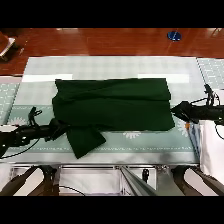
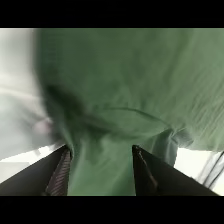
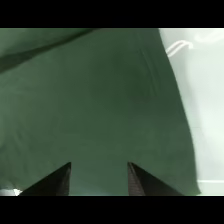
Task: Fold the shirts.
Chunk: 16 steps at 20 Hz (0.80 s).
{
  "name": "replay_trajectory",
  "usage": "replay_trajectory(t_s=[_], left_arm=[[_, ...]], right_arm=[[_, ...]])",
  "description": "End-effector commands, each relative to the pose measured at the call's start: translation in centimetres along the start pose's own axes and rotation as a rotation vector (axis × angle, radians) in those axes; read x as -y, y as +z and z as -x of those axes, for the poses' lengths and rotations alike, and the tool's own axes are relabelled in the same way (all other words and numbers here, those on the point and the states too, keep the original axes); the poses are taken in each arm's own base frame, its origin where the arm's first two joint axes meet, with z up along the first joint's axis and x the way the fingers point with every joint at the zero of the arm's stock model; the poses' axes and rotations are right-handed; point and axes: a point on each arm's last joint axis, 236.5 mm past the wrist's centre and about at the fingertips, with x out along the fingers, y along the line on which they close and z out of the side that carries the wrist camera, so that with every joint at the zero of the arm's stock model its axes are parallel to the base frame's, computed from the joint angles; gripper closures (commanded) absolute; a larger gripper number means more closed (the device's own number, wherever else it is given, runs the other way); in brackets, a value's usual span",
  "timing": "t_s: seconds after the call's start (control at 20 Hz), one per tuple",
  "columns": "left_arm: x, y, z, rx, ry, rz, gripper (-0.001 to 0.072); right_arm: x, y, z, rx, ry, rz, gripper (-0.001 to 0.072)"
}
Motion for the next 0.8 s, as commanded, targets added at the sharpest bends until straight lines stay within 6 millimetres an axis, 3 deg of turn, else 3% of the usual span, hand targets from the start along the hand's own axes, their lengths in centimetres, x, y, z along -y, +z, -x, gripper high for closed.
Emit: replay_trajectory(t_s=[0.0, 0.05, 0.1, 0.15, 0.3, 0.45, 0.6, 0.75], left_arm=[[0.8, -1.2, -2.2, -0.022, 0.016, -0.080, 0.0202], [1.0, -1.6, -2.3, -0.037, 0.015, -0.100, 0.0251], [1.1, -1.9, -2.3, -0.047, 0.010, -0.100, 0.0504], [1.1, -1.9, -2.2, -0.051, 0.005, -0.100, 0.0682], [1.4, -1.1, -1.8, -0.029, -0.001, -0.103, 0.0689], [1.5, -0.9, -1.8, -0.024, 0.000, -0.105, 0.0689], [1.5, -1.0, -1.8, -0.026, -0.001, -0.105, 0.0689], [1.5, -0.9, -1.8, -0.026, -0.001, -0.105, 0.0689]], right_arm=[[1.1, 1.1, 0.4, 0.053, -0.014, -0.089, 0.0302], [2.3, 1.7, 1.1, 0.083, -0.031, -0.134, 0.0302], [3.7, 2.0, 1.8, 0.097, -0.053, -0.165, 0.0302], [5.3, 1.5, 2.5, 0.084, -0.087, -0.183, 0.0302], [10.0, -3.2, 3.8, -0.080, -0.261, -0.235, 0.0302], [8.7, -4.9, 2.3, -0.133, -0.176, -0.284, 0.0302], [7.8, -4.4, 1.0, -0.129, -0.144, -0.265, 0.0302], [7.3, -5.3, -1.3, -0.203, -0.149, -0.231, 0.0302]])
